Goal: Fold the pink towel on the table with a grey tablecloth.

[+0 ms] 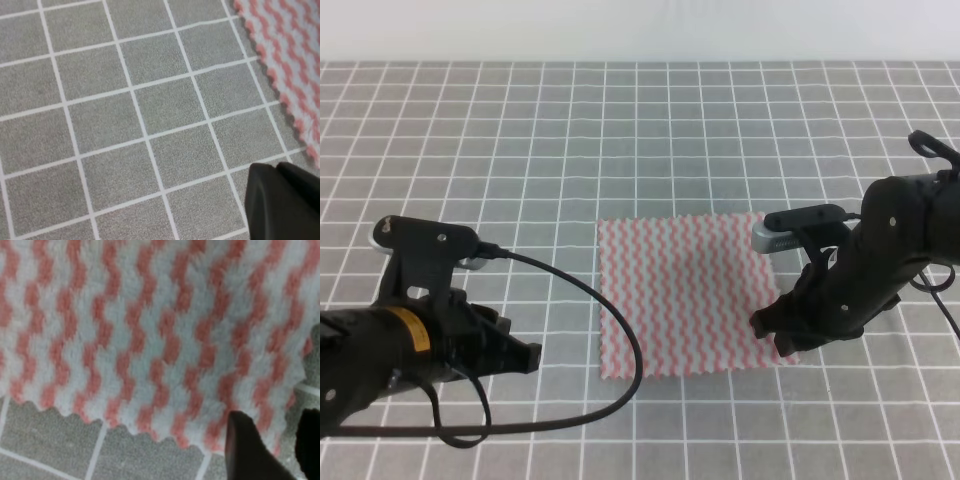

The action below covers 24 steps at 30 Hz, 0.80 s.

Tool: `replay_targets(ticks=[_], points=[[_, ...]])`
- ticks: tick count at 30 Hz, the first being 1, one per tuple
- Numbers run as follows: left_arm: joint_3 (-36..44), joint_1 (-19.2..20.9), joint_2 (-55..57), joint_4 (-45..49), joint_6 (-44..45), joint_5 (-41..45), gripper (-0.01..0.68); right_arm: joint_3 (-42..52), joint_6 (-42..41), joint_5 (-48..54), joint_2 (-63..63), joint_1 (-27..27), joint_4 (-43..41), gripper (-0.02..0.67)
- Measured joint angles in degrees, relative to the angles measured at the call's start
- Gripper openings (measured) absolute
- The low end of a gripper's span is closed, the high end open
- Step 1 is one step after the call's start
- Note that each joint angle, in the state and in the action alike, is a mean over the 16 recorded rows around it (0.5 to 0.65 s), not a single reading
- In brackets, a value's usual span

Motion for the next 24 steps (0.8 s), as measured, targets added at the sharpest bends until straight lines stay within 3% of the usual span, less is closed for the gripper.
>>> replay_targets(ticks=[13, 24], points=[[0.0, 0.0, 0.1, 0.0, -0.1, 0.0, 0.000, 0.0, -0.1, 1.0, 1.0, 0.0, 0.4, 0.208], [0.0, 0.0, 0.1, 0.2, 0.0, 0.0, 0.000, -2.7, -0.2, 2.3, 2.2, 0.0, 1.5, 0.083]])
